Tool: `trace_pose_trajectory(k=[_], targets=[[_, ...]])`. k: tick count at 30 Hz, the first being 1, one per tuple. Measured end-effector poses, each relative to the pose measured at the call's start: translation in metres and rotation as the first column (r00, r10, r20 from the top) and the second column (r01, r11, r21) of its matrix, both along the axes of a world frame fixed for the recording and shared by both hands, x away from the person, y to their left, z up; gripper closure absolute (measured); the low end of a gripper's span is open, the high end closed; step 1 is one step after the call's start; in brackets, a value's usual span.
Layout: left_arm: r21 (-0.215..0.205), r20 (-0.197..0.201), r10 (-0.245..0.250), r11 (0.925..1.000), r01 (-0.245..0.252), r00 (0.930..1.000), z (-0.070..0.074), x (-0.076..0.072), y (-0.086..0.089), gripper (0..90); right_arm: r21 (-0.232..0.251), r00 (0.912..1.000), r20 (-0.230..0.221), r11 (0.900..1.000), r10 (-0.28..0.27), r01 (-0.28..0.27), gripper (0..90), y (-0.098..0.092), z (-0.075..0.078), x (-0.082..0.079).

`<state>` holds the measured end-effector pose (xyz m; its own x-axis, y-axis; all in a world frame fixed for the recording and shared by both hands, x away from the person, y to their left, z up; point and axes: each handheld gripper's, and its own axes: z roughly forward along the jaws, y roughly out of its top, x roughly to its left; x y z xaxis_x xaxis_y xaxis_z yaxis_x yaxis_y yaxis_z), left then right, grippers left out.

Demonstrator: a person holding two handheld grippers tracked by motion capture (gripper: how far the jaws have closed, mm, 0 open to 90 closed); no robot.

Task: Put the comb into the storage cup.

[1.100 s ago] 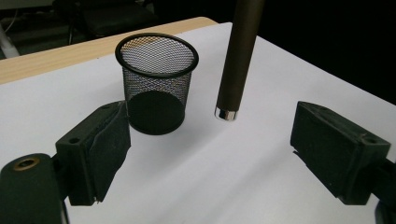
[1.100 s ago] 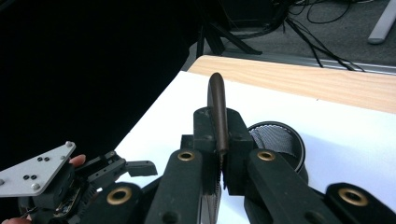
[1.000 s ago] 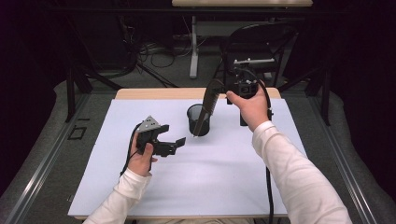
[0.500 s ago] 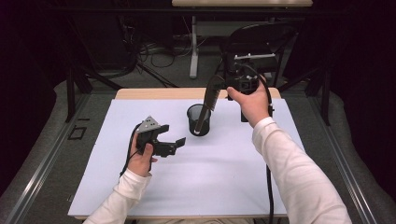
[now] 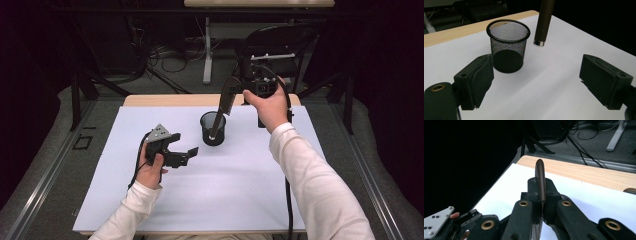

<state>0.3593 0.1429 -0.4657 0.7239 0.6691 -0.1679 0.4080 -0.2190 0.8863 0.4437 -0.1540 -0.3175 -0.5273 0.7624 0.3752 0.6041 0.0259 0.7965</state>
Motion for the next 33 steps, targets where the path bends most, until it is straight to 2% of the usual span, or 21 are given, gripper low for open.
trace_pose_trajectory(k=[17,33], targets=[[-0.001,0.003,0.006,1.0000,-0.006,1.0000,0.000,0.000,0.001,12.3,-0.008,0.9977,0.054,0.999,-0.041,0.042,87.1,-0.001,0.011,0.004],[0.009,0.001,0.001,1.0000,-0.001,1.0000,-0.001,0.001,0.000,12.3,0.008,0.9920,0.079,0.995,-0.099,0.099,87.1,-0.002,0.009,0.011]])
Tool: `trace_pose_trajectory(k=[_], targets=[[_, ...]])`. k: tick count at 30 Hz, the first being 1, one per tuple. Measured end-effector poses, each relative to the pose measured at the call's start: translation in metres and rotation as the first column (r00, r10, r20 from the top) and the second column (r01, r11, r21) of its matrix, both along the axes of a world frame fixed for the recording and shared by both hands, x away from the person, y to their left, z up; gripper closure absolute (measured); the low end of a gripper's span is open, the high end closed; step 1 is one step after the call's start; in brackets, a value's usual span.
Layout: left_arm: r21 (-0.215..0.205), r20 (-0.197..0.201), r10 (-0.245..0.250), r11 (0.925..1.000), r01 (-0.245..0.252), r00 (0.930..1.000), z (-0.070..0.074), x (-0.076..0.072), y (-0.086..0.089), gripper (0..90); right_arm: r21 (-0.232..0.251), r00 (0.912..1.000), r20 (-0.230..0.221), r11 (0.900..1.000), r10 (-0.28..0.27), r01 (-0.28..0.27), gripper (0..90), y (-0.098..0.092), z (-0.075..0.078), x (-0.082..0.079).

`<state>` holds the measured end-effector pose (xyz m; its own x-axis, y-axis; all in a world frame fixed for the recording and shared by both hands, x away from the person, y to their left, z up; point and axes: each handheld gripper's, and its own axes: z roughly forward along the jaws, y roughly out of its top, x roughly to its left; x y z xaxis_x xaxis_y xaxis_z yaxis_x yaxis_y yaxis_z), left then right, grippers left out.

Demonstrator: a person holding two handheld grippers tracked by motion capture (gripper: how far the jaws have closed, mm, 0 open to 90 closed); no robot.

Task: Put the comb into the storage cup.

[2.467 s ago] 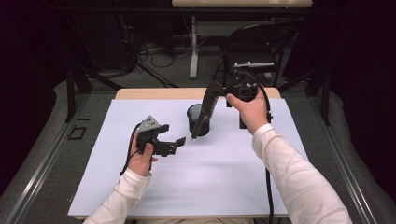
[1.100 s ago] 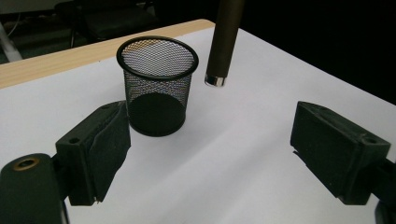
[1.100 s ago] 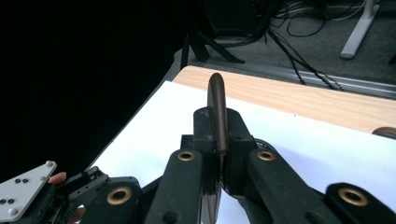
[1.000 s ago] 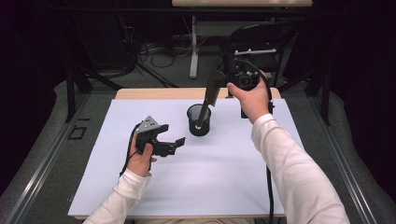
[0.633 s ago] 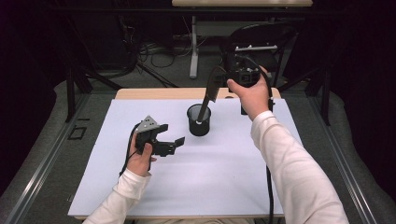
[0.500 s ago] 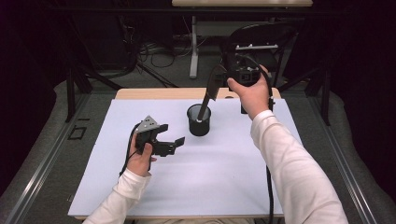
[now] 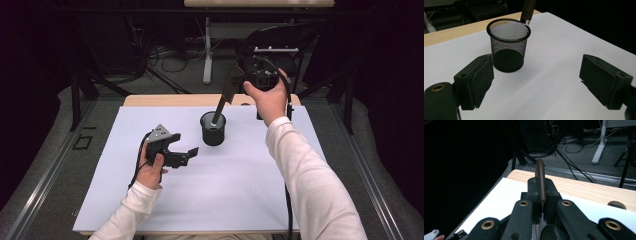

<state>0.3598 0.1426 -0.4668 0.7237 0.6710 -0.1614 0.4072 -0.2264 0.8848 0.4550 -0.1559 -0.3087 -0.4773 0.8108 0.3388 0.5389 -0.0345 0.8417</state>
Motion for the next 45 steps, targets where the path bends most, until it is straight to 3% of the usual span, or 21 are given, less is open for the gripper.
trace_pose_trajectory(k=[11,26,45], targets=[[0.005,-0.003,-0.001,1.0000,0.001,1.0000,-0.001,0.000,-0.001,12.3,0.009,0.9992,-0.004,0.999,-0.041,0.041,87.1,0.002,-0.005,0.008],[0.010,-0.004,-0.002,1.0000,0.003,1.0000,-0.002,0.000,-0.002,12.3,0.058,0.9949,-0.027,0.993,-0.097,0.099,87.2,-0.001,-0.012,0.018],[0.010,-0.005,-0.003,0.9999,0.003,1.0000,-0.002,0.000,-0.001,12.3,0.066,0.9841,-0.058,0.983,-0.168,0.172,87.1,0.001,-0.030,0.029]])
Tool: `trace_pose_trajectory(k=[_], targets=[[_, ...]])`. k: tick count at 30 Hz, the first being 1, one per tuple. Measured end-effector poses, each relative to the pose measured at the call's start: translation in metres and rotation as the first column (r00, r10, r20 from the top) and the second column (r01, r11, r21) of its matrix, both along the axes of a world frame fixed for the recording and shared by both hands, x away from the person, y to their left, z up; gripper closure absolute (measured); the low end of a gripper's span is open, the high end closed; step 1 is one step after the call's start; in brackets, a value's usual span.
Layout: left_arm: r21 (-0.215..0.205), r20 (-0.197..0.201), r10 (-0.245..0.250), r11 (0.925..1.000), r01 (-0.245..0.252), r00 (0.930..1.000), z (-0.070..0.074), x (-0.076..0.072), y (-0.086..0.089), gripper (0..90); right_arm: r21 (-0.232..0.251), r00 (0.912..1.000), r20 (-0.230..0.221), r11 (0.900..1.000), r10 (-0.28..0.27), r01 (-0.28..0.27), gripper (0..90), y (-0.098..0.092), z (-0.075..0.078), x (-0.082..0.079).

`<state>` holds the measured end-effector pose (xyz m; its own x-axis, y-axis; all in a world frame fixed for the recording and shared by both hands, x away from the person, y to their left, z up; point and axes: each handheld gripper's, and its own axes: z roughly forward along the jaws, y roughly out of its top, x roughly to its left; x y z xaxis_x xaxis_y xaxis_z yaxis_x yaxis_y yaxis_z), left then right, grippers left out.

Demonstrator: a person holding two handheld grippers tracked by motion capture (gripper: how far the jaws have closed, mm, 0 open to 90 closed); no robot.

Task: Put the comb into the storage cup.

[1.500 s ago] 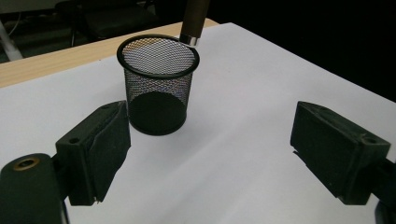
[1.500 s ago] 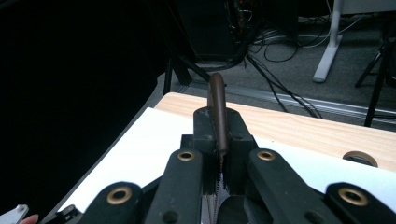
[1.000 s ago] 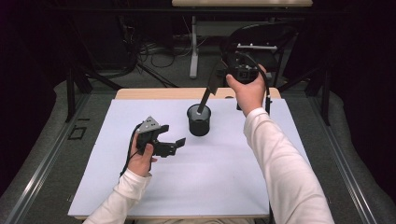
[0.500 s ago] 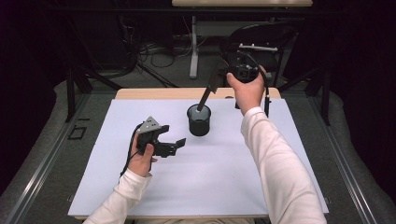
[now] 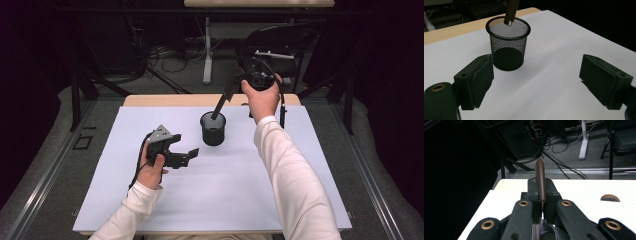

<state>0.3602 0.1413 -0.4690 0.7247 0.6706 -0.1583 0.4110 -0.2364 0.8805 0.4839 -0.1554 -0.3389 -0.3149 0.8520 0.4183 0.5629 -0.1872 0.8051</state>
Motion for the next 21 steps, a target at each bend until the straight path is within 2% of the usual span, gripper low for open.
trace_pose_trajectory(k=[21], targets=[[0.003,-0.002,0.002,1.0000,-0.002,1.0000,0.000,0.001,0.001,12.3,-0.014,0.9992,-0.038,1.000,-0.011,0.011,87.1,0.007,-0.024,0.007]])
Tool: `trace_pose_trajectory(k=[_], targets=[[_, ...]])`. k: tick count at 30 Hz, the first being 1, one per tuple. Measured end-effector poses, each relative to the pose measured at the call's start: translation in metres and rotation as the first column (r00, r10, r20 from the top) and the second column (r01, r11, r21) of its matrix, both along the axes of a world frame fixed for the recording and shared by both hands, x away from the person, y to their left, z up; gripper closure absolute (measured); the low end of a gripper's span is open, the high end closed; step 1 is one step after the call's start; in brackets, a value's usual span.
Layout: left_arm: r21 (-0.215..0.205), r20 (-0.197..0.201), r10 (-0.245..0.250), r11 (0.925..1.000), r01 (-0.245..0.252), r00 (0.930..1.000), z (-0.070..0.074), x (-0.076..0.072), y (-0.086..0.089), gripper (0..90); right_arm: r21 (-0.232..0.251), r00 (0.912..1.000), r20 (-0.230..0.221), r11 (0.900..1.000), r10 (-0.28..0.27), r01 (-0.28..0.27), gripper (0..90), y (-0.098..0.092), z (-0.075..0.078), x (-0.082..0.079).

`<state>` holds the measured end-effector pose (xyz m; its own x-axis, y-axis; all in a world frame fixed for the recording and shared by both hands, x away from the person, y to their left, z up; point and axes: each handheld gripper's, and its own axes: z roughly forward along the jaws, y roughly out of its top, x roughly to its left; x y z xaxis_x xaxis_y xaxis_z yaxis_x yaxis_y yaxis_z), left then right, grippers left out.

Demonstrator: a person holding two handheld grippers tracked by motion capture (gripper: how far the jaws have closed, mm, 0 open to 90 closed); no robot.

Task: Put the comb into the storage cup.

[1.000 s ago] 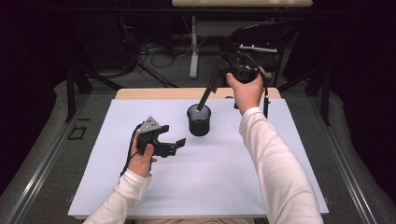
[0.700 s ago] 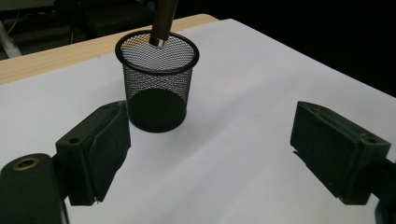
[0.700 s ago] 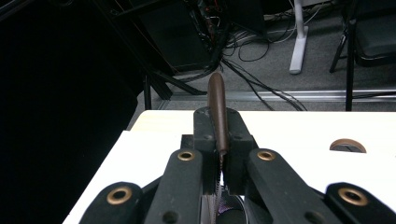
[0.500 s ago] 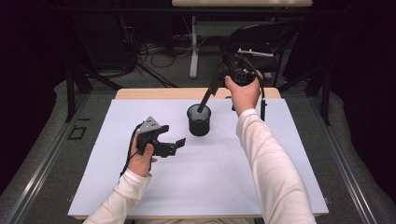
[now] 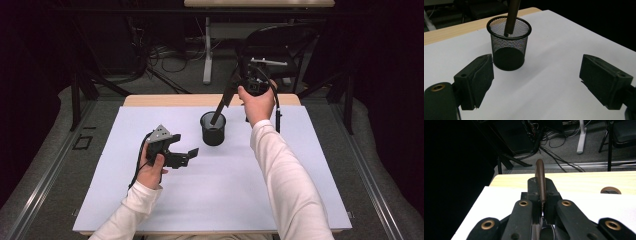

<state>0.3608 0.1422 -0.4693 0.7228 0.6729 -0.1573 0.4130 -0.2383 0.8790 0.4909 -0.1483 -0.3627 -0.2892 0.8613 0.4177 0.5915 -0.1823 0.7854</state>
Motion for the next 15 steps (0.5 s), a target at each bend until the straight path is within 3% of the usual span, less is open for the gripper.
trace_pose_trajectory(k=[15], targets=[[-0.006,0.002,0.002,1.0000,-0.002,1.0000,0.000,0.000,0.001,12.3,-0.022,0.9996,-0.018,1.000,0.020,-0.021,87.2,0.013,-0.012,0.001]])
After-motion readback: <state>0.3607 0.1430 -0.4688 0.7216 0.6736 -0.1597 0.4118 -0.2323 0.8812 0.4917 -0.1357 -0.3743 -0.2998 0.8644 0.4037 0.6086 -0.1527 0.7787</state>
